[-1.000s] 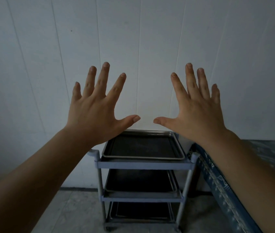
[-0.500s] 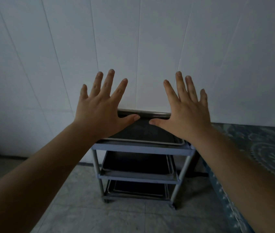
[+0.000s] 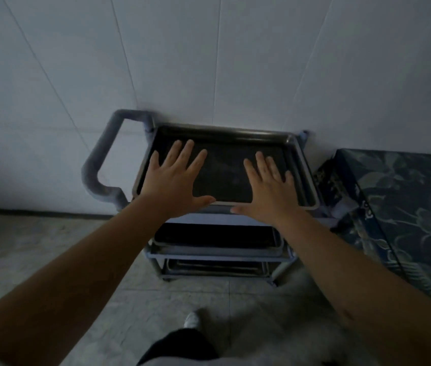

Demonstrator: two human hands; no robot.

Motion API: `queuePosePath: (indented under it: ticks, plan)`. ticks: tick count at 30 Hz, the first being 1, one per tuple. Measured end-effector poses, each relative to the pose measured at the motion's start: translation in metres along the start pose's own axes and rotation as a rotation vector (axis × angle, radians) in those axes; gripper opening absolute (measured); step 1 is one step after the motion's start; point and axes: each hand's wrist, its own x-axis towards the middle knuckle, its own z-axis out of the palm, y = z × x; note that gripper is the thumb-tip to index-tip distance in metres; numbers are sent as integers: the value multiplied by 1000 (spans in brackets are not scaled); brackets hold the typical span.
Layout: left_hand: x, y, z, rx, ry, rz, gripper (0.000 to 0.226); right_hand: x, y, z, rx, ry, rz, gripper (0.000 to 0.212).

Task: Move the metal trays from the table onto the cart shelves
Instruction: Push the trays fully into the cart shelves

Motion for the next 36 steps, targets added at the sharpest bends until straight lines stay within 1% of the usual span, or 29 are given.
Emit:
queuePosePath:
  ticks: [2,5,7,9,10,12,13,14,16,19,21,23,26,29,30,31,32,33,34,35,36]
  plan:
    - [22,-9,46,0,-138,24,112,20,-2,39,-7,-129,0,122]
    - [39,-10,109,27,-309,115,115,38,-9,87,-26,-322,-15,119]
    - [45,-11,145,36,-414,150,116,47,-12,109,-42,-408,-38,114]
    - [46,-11,171,2,-497,161,109,52,-13,121,-61,-443,-68,102]
    - [45,-11,180,-20,-505,163,99,52,-13,126,-70,-431,-75,93]
    - [44,-11,192,-56,-449,170,71,52,-13,133,-75,-351,-80,71]
    - [45,-10,195,-66,-421,167,61,53,-13,134,-79,-318,-82,63]
    - [45,-9,195,-79,-408,155,55,55,-12,135,-82,-308,-82,58]
    - [44,-7,194,-102,-410,132,50,55,-12,134,-79,-308,-89,50]
    - [36,-3,194,-99,-386,174,39,47,-12,134,-57,-237,-138,27]
    - [28,0,195,-87,-357,181,40,40,-14,136,-57,-197,-157,15]
    - [22,2,196,-90,-328,153,39,35,-15,139,-31,-158,-145,11]
    - [19,3,196,-86,-270,141,38,33,-14,140,-16,-119,-132,13]
    - [16,11,191,-92,-280,89,29,30,-11,142,6,-125,-107,15]
    - [14,15,188,-92,-293,55,30,29,-11,141,40,-143,-93,19]
    - [10,19,187,-82,-300,14,43,27,-10,140,72,-166,-86,26]
    - [4,23,185,-53,-334,-26,65,23,-10,138,82,-189,-91,36]
    - [-5,27,182,-24,-367,-56,87,16,-9,137,68,-208,-95,52]
    - [-16,31,177,-16,-380,-83,101,7,-7,135,44,-229,-98,75]
    - [-30,36,172,-27,-388,-106,107,-7,-6,132,32,-241,-101,95]
    - [-45,40,167,-41,-396,-127,110,-23,-4,131,33,-240,-105,106]
